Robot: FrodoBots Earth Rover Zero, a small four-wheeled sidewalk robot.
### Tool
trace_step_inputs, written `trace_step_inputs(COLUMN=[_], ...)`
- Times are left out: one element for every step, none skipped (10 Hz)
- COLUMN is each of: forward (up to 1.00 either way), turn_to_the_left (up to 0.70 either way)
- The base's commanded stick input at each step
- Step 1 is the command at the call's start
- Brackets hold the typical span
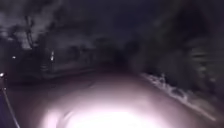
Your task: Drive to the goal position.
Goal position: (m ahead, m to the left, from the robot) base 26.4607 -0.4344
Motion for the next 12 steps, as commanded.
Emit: trace_step_inputs(forward=[0.5,0.5,0.5,0.5,0.5,0.5,0.5,0.5,0.5,0.5,0.5,0.5], turn_to_the_left=[0.0,0.0,0.0,0.0,0.0,0.0,0.0,0.0,0.0,0.0,0.0,0.0])
